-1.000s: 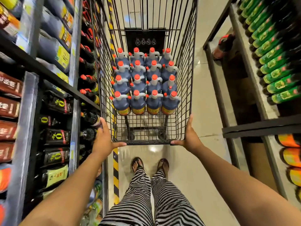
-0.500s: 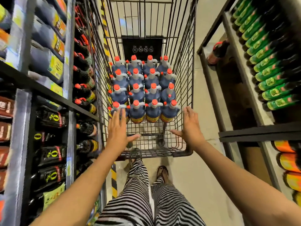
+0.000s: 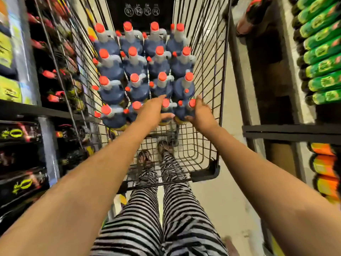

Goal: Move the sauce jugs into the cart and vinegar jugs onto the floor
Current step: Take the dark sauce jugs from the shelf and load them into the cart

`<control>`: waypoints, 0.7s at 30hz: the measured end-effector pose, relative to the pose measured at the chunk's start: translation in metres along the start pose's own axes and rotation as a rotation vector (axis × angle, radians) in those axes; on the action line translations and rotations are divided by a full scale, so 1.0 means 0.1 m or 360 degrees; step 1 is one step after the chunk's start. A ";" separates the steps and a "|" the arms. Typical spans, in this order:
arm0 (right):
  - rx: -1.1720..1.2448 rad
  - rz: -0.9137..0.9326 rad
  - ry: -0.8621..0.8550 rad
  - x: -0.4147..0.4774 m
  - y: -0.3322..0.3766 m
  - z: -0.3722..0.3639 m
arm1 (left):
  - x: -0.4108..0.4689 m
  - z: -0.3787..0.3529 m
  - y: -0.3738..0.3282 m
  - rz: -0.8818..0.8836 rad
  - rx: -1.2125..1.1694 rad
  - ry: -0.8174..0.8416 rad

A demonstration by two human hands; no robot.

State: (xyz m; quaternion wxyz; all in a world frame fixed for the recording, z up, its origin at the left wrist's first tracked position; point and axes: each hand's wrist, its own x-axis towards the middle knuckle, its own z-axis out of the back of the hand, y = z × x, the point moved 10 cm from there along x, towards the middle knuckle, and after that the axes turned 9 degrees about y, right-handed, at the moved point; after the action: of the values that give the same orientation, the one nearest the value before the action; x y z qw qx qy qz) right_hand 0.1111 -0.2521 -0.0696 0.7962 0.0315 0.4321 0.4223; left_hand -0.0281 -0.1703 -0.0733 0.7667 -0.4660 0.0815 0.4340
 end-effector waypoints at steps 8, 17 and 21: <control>0.0227 0.0025 -0.0051 0.07 -0.03 0.06 | 0.29 -0.03 0.07 0.0052 0.0177 0.0035; 0.0321 0.0134 -0.0173 -0.05 0.04 0.13 | 0.22 0.06 0.10 0.0078 0.0059 -0.0126; 0.0356 0.0310 -0.0200 -0.21 0.27 0.27 | -0.14 0.31 0.12 0.0149 -0.0117 -0.0406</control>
State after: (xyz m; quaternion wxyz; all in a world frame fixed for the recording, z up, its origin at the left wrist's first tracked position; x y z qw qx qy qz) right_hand 0.1076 -0.2409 -0.0275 0.7685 0.1880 0.4206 0.4440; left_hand -0.0545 -0.1522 -0.0568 0.7322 -0.4305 -0.0110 0.5277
